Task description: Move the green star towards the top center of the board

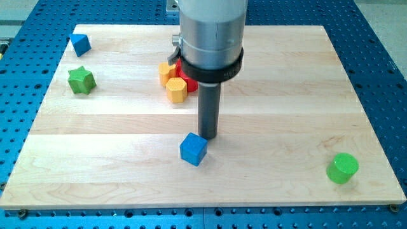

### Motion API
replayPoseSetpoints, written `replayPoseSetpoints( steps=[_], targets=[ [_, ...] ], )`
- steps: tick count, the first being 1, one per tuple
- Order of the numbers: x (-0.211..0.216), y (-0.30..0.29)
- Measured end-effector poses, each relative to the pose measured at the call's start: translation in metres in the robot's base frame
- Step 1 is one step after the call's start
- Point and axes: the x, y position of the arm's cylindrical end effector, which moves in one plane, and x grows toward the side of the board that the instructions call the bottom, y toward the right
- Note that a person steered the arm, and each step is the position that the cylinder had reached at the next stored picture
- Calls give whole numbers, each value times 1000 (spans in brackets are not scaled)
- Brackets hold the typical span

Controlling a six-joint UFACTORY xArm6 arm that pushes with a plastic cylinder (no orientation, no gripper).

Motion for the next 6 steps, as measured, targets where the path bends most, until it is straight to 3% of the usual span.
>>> replayPoseSetpoints(
  steps=[2,3,4,6],
  targets=[
    [41,-10],
    [21,-10],
    [-25,-28],
    [-47,-35]
  ],
)
